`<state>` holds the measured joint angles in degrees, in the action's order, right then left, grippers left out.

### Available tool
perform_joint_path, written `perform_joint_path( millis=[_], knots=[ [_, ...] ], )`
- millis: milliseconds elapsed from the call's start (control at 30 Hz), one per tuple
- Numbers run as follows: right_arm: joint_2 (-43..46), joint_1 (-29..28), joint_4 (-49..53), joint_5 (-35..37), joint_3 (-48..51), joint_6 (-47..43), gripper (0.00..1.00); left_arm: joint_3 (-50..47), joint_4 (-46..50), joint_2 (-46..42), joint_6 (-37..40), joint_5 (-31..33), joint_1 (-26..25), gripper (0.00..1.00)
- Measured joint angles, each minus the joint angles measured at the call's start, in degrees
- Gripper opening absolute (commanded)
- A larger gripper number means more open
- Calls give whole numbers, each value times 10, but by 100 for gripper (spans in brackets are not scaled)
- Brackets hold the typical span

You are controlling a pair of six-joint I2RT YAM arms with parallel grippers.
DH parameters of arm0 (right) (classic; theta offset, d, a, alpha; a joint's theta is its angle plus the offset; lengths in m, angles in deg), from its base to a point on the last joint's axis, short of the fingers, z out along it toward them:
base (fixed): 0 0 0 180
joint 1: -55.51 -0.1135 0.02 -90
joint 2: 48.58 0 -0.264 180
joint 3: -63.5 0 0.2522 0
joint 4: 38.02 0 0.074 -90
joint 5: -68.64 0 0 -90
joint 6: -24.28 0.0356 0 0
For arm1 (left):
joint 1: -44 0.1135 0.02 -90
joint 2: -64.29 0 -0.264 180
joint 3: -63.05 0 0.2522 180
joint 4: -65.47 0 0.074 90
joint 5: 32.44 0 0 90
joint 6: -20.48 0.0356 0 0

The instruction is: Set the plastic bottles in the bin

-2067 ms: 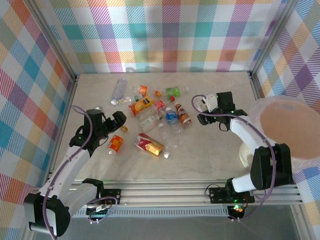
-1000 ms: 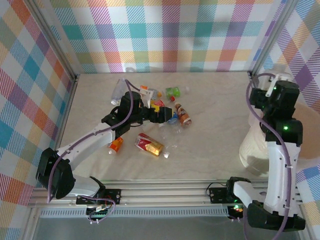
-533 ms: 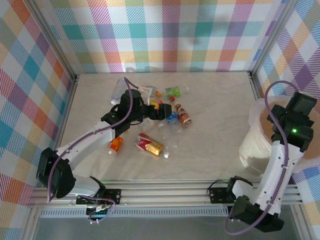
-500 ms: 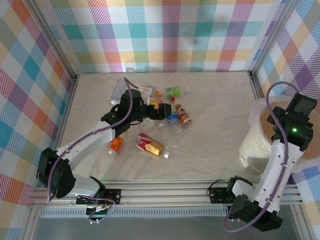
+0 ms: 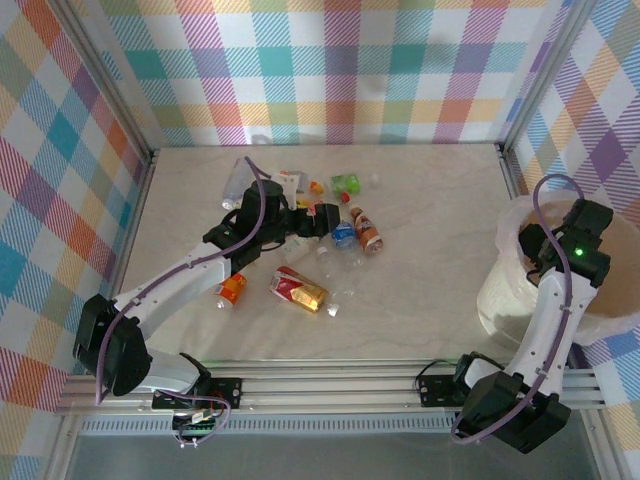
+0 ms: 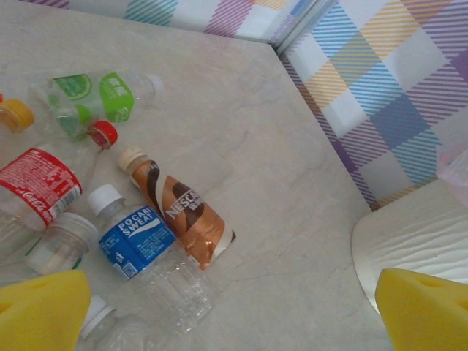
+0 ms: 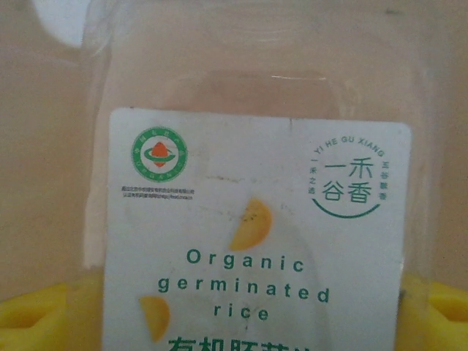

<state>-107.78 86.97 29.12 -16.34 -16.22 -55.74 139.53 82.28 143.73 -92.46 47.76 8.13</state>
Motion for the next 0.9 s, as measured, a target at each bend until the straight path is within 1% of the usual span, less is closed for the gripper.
perform_joint_path(
  millis=[300, 433, 533, 833, 900],
  knots=[
    [-17, 0, -61, -120, 18, 8, 72, -24, 0, 0, -16, 49, 0, 100],
    [-22, 0, -88, -156, 26, 12, 81, -31, 3, 1, -23, 63, 0, 100],
    [-23, 0, -102, -162, 38, 17, 88, -31, 2, 4, -26, 69, 0, 100],
    [-23, 0, -123, -161, 59, 21, 99, -31, 5, 18, -28, 80, 0, 100],
    [-23, 0, -125, -159, 60, 21, 100, -30, 7, 18, -30, 85, 0, 100]
  ],
)
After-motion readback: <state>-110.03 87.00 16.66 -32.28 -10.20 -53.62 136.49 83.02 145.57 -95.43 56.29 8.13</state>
